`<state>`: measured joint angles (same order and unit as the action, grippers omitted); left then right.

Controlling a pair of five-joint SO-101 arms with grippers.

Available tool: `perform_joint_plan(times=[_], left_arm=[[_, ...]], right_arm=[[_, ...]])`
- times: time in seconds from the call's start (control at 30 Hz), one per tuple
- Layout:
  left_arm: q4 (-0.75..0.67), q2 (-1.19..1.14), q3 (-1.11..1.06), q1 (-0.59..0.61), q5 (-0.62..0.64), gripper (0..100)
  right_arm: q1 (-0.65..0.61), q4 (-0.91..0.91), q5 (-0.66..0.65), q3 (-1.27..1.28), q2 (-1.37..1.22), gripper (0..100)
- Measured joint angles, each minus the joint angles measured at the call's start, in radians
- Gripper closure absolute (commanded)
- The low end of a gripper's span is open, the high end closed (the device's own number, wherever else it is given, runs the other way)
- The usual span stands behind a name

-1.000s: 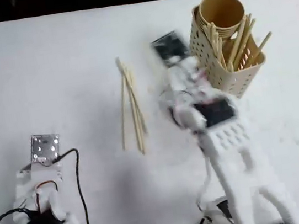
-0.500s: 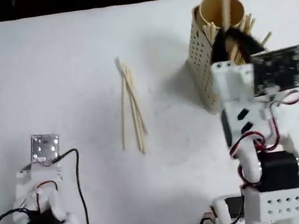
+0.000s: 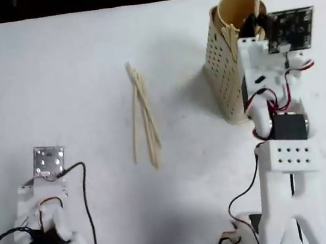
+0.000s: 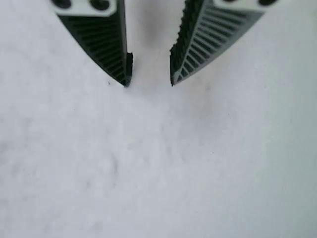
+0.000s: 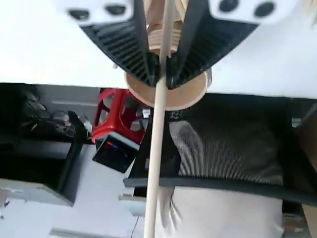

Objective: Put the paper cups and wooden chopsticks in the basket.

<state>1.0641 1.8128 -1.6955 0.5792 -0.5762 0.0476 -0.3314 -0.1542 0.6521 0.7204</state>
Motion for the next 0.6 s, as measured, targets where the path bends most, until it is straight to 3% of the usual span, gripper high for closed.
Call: perform_joint_plan(times=[0.2, 0.3, 0.47, 0.6], left_arm=[[0.000, 0.000, 0.000, 0.000, 0.000, 86], [0.000, 0.000, 0.000, 0.000, 0.000, 86], [0.000, 0.000, 0.000, 0.000, 0.000, 86], [0.000, 0.000, 0.000, 0.000, 0.000, 86]], right_arm=[[-0.002, 0.183, 0.000, 0.167, 0.002, 98.1], [0.000, 0.192, 0.000, 0.193, 0.014, 97.0], [-0.002, 0.187, 0.000, 0.198, 0.043, 85.0], [-0.002, 0.150, 0.000, 0.198, 0.083, 83.7]])
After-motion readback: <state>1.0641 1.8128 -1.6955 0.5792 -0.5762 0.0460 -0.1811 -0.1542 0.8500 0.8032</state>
